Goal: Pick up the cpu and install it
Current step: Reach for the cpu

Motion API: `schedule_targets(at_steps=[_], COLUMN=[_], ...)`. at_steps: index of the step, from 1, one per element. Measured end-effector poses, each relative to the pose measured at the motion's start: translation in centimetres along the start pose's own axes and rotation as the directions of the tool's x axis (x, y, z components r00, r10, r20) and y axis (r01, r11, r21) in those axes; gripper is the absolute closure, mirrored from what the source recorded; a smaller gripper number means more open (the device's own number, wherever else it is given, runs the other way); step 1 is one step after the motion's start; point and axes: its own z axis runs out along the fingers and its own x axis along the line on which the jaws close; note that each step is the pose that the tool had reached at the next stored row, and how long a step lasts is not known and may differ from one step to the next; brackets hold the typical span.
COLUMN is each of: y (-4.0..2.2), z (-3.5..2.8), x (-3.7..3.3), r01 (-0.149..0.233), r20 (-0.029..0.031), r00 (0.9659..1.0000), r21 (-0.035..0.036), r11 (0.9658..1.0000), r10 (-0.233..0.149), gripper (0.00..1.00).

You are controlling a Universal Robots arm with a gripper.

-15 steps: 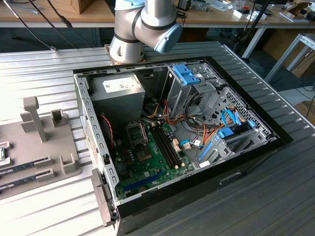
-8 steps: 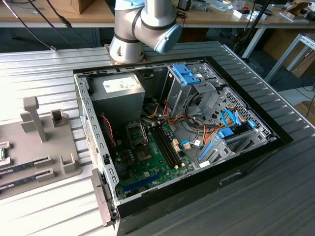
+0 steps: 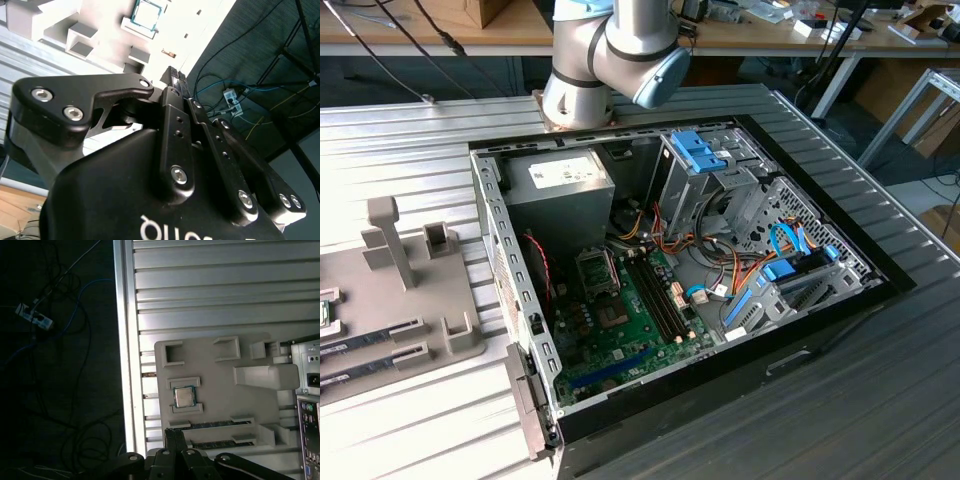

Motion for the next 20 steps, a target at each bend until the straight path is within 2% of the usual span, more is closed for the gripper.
schedule_targets(at_steps=[20], y=[-0.04], z=[0.03], x=[0.53], r01=[0.0], r20=[0.0], r00=[1.0], r21=[0.0001], r11=[1.0], r10=[0.0], gripper=[0.89])
